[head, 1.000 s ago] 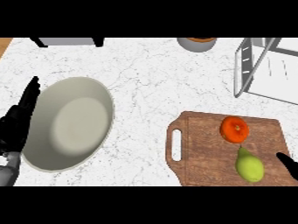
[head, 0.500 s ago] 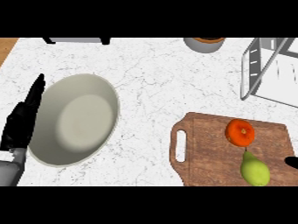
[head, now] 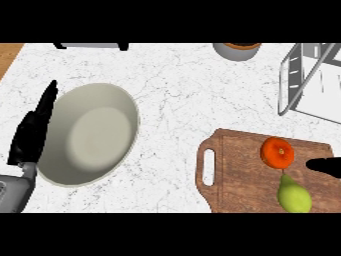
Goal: Pick the squash from the cutting board and place it in the tiered basket
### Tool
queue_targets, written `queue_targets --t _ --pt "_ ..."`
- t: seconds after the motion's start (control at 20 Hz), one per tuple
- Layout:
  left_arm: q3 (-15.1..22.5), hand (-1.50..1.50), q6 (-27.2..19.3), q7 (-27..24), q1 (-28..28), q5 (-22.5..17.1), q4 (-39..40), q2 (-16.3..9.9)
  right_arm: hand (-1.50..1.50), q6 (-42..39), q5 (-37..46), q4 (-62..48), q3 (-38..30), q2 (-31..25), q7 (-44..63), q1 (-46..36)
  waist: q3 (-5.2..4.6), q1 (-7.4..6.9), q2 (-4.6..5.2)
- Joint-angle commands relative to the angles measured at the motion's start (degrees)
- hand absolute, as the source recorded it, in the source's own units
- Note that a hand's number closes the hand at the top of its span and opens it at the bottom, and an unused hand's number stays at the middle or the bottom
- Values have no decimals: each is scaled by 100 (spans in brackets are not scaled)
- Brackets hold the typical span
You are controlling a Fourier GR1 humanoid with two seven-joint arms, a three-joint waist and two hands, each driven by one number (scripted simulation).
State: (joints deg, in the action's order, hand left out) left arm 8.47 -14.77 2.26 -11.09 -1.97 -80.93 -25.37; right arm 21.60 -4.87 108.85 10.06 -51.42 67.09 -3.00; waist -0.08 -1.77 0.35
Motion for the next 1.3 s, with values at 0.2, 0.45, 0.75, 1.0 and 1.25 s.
queue_targets --t 0.2,0.45,0.75,1.0,1.25 --pt "-144 0 121 164 21 -29 -135 -23 -150 -189 161 -586 697 314 1507 -844 -2 34 -20" --pt "-248 0 146 -62 369 18 -199 -37 -150 -115 398 -627 1024 585 1383 -665 0 111 -42" --pt "-161 0 147 183 105 180 -220 88 -150 -302 817 -734 1413 682 1751 -1137 -2 135 -43" --pt "-299 0 186 203 47 138 6 156 -150 -473 1030 -875 1448 726 1808 -1286 -3 151 -35" --pt "-269 0 138 -135 100 293 248 271 -150 -568 1124 -1190 1547 933 1813 -1586 -14 146 -24"
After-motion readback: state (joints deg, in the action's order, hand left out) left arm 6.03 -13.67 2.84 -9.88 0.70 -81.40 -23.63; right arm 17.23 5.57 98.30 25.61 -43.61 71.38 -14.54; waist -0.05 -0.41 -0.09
